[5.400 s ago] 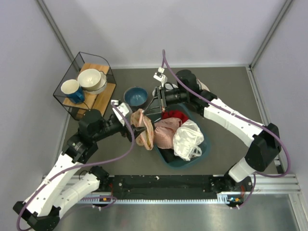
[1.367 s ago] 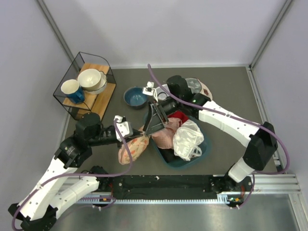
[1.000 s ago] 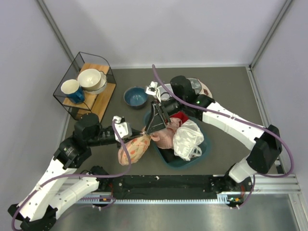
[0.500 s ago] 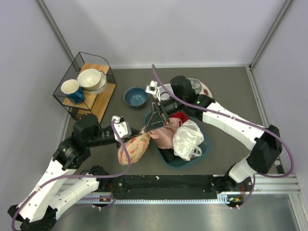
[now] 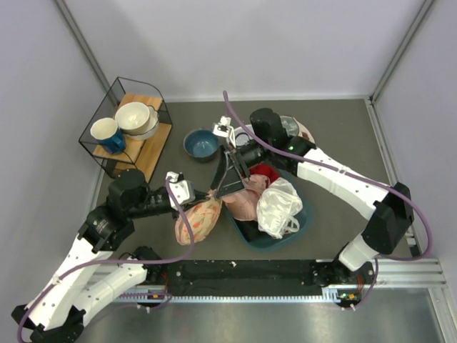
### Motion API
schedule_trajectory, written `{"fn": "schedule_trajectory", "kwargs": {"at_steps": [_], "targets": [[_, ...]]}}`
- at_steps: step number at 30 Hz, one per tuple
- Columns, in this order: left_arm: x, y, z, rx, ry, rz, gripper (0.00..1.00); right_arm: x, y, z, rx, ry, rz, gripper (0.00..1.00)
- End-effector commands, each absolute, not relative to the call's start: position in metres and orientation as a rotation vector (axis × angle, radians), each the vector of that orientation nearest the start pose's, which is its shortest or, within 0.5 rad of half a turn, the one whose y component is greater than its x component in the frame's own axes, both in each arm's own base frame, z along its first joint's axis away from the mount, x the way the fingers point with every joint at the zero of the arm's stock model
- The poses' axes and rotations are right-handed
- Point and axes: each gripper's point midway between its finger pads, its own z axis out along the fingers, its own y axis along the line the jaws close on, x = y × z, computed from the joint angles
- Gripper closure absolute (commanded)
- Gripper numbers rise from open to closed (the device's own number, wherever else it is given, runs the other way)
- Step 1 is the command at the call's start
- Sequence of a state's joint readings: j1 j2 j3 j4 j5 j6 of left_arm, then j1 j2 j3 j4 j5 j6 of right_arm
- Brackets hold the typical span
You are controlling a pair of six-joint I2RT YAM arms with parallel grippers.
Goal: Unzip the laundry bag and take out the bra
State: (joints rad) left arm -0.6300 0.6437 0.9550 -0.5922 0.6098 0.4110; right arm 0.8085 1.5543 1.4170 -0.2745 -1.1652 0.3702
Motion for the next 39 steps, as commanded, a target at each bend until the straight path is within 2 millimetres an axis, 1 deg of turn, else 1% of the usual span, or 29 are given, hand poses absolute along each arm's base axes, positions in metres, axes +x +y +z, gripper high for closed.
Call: {"fn": "schedule_trajectory", "kwargs": {"at_steps": [1,6,9,11,12,13,14,16,17,21,23,28,29,32,34,36,39], "targets": [[0.134,-0.212,0.325,1.273,1.259,-0.725,1.00,0.140,0.393,0.337,-1.337,1.690,1.857,0.19],[0.132,-0.213,0.325,1.281,1.253,-0.735,1.00,0.141,0.397,0.334,-1.339,1.705,1.870,0.18],[0.133,-0.213,0.325,1.281,1.253,-0.733,1.00,0.130,0.396,0.335,-1.390,1.683,1.925,0.19],[0.133,-0.213,0.326,1.283,1.250,-0.729,1.00,0.122,0.391,0.339,-1.416,1.649,1.937,0.20],[0.133,-0.213,0.324,1.284,1.256,-0.730,1.00,0.119,0.388,0.336,-1.429,1.640,1.942,0.20],[0.133,-0.212,0.324,1.286,1.255,-0.728,1.00,0.117,0.385,0.338,-1.436,1.624,1.938,0.21],[0.133,-0.212,0.324,1.285,1.258,-0.730,1.00,0.111,0.379,0.344,-1.455,1.590,1.945,0.22],[0.133,-0.212,0.323,1.287,1.259,-0.727,1.00,0.107,0.375,0.347,-1.467,1.565,1.941,0.24],[0.133,-0.212,0.322,1.286,1.261,-0.726,1.00,0.103,0.371,0.353,-1.478,1.535,1.938,0.25],[0.134,-0.213,0.321,1.287,1.267,-0.731,1.00,0.098,0.365,0.359,-1.489,1.501,1.934,0.32],[0.134,-0.213,0.321,1.286,1.268,-0.727,1.00,0.098,0.365,0.359,-1.485,1.504,1.930,0.36],[0.134,-0.211,0.323,1.280,1.263,-0.722,1.00,0.100,0.367,0.352,-1.479,1.527,1.933,0.49],[0.134,-0.211,0.323,1.279,1.261,-0.719,1.00,0.100,0.368,0.351,-1.476,1.532,1.932,0.50],[0.134,-0.210,0.323,1.274,1.265,-0.715,1.00,0.102,0.369,0.347,-1.468,1.549,1.929,0.50],[0.133,-0.210,0.324,1.274,1.263,-0.716,1.00,0.104,0.370,0.345,-1.456,1.567,1.925,0.47],[0.134,-0.210,0.324,1.272,1.263,-0.716,1.00,0.111,0.375,0.342,-1.412,1.610,1.890,0.44],[0.134,-0.210,0.324,1.270,1.267,-0.715,1.00,0.123,0.383,0.333,-1.336,1.693,1.830,0.44]]}}
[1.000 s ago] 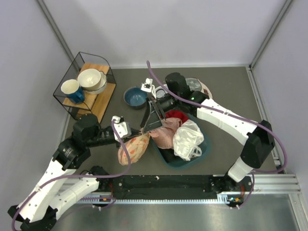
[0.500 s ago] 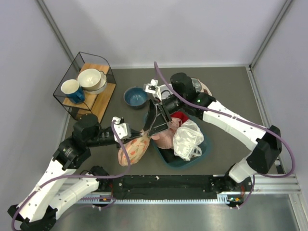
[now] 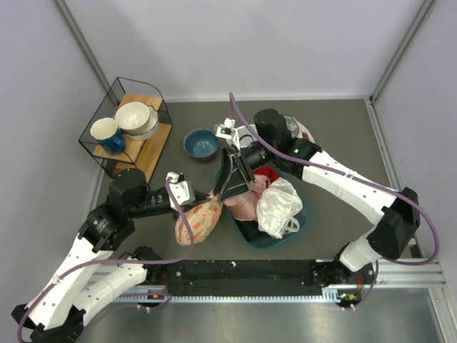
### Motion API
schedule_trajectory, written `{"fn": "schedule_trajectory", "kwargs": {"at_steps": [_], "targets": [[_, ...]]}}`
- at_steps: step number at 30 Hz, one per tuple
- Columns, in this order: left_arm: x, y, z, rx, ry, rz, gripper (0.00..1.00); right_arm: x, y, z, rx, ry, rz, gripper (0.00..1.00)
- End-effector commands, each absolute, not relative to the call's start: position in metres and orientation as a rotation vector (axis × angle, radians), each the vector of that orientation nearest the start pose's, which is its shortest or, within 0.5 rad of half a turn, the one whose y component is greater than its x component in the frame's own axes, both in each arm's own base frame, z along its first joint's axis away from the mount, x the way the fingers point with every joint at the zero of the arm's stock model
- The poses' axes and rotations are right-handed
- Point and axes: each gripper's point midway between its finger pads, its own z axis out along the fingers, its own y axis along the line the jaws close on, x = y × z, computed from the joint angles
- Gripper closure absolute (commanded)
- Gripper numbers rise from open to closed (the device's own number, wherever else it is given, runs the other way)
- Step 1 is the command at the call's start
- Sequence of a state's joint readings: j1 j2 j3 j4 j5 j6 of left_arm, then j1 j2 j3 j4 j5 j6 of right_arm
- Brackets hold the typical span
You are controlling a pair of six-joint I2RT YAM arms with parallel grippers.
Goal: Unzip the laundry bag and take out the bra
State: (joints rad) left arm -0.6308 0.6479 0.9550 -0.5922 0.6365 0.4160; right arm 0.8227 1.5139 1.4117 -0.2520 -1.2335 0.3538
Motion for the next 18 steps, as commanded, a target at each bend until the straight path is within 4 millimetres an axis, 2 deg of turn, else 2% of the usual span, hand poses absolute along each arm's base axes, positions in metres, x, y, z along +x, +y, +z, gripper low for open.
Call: {"fn": "schedule_trajectory", "kwargs": {"at_steps": [1,5,14,18], "targets": [[0.134,-0.210,0.323,1.272,1.268,-0.716,1.00,0.127,0.384,0.331,-1.315,1.712,1.813,0.44],[0.133,-0.209,0.323,1.272,1.271,-0.713,1.00,0.143,0.389,0.319,-1.200,1.805,1.698,0.44],[0.134,-0.208,0.322,1.265,1.276,-0.708,1.00,0.147,0.379,0.308,-1.096,1.855,1.541,0.50],[0.134,-0.208,0.322,1.265,1.277,-0.707,1.00,0.147,0.371,0.313,-1.056,1.842,1.492,0.50]]}}
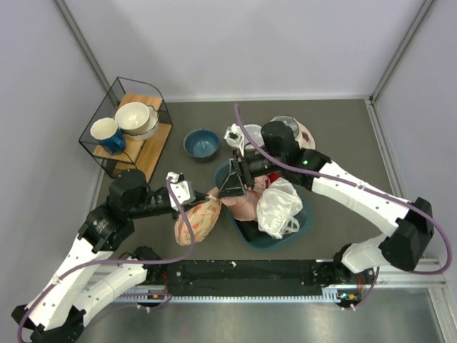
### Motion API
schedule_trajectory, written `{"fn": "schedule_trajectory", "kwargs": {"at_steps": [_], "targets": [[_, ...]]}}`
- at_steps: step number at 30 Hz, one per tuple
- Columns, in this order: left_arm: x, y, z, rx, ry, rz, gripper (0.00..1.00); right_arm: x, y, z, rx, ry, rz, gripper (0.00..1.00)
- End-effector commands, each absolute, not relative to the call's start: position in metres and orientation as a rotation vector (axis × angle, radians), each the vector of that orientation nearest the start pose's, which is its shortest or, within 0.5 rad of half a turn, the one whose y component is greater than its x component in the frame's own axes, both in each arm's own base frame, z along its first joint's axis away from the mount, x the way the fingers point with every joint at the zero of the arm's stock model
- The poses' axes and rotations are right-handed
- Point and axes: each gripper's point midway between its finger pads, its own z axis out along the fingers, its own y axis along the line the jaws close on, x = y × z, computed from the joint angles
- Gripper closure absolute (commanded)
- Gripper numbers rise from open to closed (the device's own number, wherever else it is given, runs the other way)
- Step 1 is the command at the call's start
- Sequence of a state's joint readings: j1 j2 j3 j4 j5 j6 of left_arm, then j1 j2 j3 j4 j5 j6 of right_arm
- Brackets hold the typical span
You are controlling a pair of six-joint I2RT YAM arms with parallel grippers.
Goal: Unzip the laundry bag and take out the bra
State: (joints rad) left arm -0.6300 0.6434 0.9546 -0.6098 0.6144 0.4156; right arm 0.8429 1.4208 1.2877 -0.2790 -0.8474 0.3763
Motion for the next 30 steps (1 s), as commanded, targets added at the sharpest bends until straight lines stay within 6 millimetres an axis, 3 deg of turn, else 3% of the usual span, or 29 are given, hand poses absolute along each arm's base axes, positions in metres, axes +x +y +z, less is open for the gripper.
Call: {"fn": "schedule_trajectory", "kwargs": {"at_steps": [1,12,30], "targets": [[0.134,-0.208,0.321,1.266,1.280,-0.708,1.00,0.146,0.368,0.317,-1.050,1.832,1.481,0.50],[0.134,-0.208,0.321,1.262,1.282,-0.709,1.00,0.131,0.379,0.315,-1.111,1.826,1.411,0.50],[0.134,-0.208,0.322,1.262,1.279,-0.710,1.00,0.134,0.392,0.328,-1.111,1.797,1.361,0.60]]}}
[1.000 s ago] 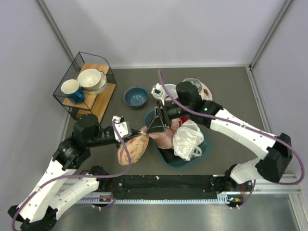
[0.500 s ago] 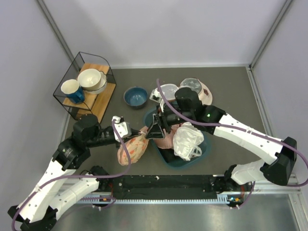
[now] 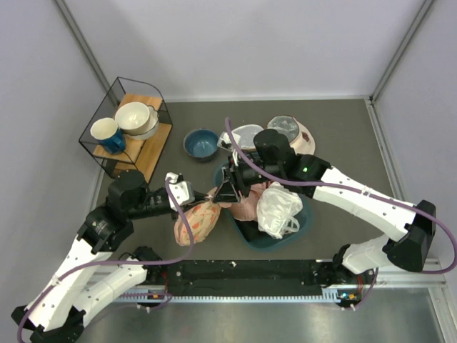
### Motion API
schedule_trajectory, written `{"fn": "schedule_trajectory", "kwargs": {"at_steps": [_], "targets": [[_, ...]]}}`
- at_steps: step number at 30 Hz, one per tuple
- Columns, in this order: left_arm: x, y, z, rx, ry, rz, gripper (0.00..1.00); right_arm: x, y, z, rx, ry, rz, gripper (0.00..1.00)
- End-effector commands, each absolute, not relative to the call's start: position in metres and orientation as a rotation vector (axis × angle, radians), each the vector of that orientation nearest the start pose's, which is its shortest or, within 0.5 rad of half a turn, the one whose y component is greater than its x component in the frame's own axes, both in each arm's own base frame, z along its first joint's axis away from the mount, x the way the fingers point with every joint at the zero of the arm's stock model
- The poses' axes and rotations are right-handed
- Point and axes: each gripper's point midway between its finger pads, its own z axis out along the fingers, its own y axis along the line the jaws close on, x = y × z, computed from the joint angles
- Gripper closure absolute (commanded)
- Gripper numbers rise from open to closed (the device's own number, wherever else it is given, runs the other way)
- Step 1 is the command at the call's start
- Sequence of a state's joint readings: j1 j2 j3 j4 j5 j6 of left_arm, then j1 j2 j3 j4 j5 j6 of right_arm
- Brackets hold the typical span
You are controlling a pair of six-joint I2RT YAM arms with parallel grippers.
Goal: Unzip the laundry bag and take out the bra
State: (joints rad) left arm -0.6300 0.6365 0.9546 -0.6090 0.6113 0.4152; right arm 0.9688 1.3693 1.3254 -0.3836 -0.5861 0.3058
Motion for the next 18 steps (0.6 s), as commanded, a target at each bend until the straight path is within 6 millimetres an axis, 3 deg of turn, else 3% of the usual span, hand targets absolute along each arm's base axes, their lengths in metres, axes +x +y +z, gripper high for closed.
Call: {"fn": "schedule_trajectory", "kwargs": {"at_steps": [1,10,14,18], "targets": [[0.134,-0.208,0.322,1.263,1.279,-0.709,1.00,0.132,0.393,0.331,-1.122,1.787,1.372,0.61],[0.134,-0.209,0.321,1.267,1.281,-0.714,1.00,0.118,0.396,0.345,-1.201,1.724,1.466,0.62],[0.134,-0.209,0.322,1.266,1.279,-0.718,1.00,0.118,0.399,0.340,-1.209,1.739,1.471,0.80],[0.134,-0.209,0.322,1.267,1.275,-0.713,1.00,0.118,0.399,0.334,-1.213,1.755,1.468,0.87]]}}
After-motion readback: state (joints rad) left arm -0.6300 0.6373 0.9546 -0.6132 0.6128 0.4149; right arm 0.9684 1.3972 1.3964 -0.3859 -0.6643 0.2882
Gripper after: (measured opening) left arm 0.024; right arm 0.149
